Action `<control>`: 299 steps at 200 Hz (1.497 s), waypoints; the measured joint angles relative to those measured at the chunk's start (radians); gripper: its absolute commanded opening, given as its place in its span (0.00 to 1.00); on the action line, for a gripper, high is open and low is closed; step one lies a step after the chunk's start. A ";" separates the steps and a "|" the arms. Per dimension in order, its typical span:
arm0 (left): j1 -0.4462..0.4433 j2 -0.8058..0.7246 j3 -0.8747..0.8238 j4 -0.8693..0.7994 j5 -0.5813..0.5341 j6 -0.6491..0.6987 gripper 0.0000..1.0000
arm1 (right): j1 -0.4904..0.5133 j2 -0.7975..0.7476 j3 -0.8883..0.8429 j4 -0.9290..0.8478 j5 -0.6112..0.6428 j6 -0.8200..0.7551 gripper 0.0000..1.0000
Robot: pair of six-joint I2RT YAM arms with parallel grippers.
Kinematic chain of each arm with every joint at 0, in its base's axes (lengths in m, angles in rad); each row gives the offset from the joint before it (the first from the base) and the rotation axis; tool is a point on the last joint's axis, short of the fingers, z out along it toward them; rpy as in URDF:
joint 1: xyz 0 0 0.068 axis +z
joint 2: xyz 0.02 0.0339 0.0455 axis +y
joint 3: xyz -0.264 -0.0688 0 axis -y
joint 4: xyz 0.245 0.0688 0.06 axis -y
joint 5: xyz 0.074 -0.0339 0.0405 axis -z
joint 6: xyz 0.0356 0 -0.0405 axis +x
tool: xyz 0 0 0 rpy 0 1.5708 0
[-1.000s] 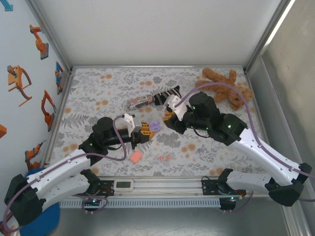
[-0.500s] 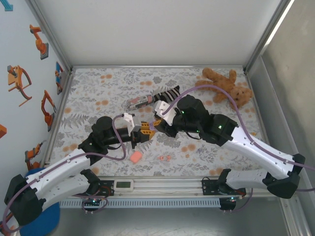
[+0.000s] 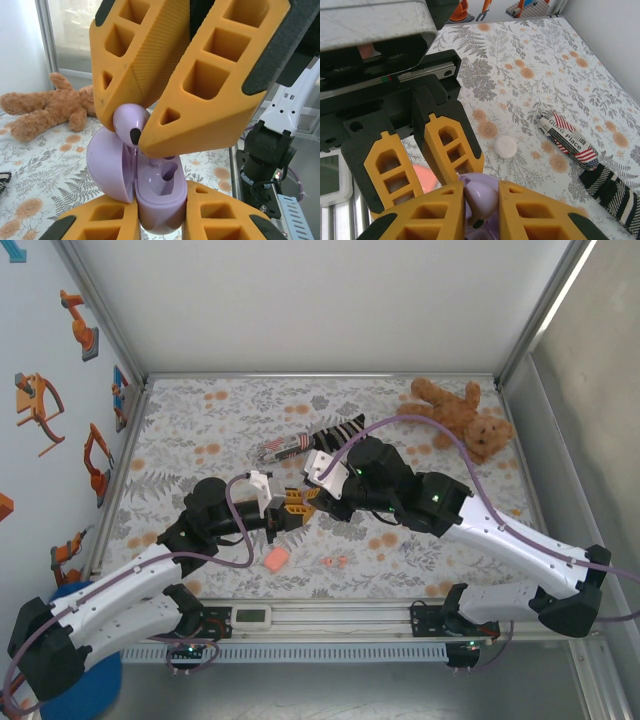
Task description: Insert wireless bluetooth earbuds into charging case
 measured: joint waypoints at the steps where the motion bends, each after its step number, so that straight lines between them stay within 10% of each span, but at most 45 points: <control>1: 0.000 0.000 0.000 0.000 0.000 0.000 0.00 | 0.000 0.000 0.000 0.000 0.000 0.000 0.21; 299: -0.002 -0.002 0.000 -0.014 -0.016 0.000 0.00 | 0.019 -0.002 0.000 -0.005 0.026 0.001 0.21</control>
